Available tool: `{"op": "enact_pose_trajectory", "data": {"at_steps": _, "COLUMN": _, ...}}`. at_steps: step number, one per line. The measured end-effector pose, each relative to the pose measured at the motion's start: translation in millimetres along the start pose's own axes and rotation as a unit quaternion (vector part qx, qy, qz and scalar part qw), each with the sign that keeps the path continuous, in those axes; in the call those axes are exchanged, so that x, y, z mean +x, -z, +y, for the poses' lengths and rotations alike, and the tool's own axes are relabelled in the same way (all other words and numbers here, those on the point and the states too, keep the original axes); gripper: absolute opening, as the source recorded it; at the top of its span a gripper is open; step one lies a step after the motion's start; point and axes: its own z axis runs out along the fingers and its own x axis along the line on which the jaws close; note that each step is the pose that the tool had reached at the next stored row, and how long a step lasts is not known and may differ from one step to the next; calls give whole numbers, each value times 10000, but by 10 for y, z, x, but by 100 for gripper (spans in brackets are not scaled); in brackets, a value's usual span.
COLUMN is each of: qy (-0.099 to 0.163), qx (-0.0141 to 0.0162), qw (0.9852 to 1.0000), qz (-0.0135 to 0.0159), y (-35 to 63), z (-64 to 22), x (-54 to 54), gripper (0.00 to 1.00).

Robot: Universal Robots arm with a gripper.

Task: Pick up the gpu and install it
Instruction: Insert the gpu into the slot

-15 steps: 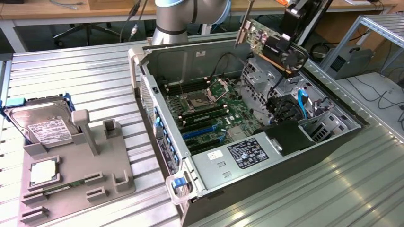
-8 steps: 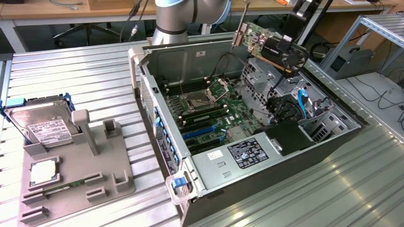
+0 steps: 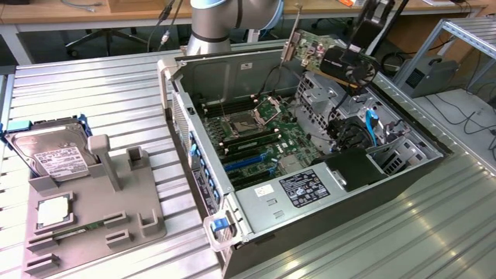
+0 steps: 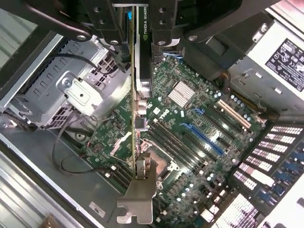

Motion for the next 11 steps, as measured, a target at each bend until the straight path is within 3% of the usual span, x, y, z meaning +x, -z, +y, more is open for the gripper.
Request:
{"op": "enact_pose_trajectory", "data": {"at_steps": 5, "qy": 545, "qx": -17, "qw": 9985, "qz": 24, "y": -2, "z": 0, "x": 0, "gripper": 27}}
{"op": "enact_pose_trajectory", "data": {"at_steps": 6, "qy": 786, "qx": -24, "qw": 9969, "qz": 34, "y": -2, "z": 0, "x": 0, "gripper": 27}}
{"op": "enact_pose_trajectory", "data": {"at_steps": 11, "qy": 1286, "qx": -41, "qw": 9917, "qz": 55, "y": -3, "z": 0, "x": 0, "gripper": 27}}
